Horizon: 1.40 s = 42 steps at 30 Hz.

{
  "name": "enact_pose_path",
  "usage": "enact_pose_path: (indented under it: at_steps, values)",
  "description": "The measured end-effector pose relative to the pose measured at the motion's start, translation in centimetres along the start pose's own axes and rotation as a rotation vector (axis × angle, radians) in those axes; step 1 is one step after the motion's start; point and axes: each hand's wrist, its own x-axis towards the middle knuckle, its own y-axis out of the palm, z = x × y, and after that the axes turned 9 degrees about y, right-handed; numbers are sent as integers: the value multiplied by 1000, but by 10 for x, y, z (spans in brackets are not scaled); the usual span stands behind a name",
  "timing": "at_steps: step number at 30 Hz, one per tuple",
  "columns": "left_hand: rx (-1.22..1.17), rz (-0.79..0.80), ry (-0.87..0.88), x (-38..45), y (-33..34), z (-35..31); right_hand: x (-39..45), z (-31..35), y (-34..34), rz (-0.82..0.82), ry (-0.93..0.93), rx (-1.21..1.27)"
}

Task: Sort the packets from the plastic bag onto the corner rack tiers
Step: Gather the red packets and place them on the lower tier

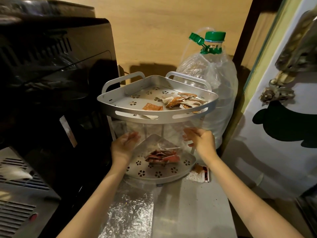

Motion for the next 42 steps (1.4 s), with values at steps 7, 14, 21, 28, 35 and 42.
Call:
enact_pose_path:
  at_steps: [7, 14, 21, 28, 35, 42]
  values:
    - [94, 50, 68, -9, -8, 12, -7, -11, 0, 99, 108, 40]
    - [112, 26, -23, -17, -14, 23, -20, -23, 1, 258, 202, 83]
    - [168, -78, -38, -15, -6, 30, -18, -74, 9, 239, 209, -167]
    - [423, 73, -46, -17, -17, 56, -7, -83, 17, 257, 145, -36]
    - [598, 71, 4, -23, -22, 52, -7, -67, 16, 180, 146, 76]
    - [321, 21, 86, -25, -22, 40, -8, -56, 8, 180, 104, 124]
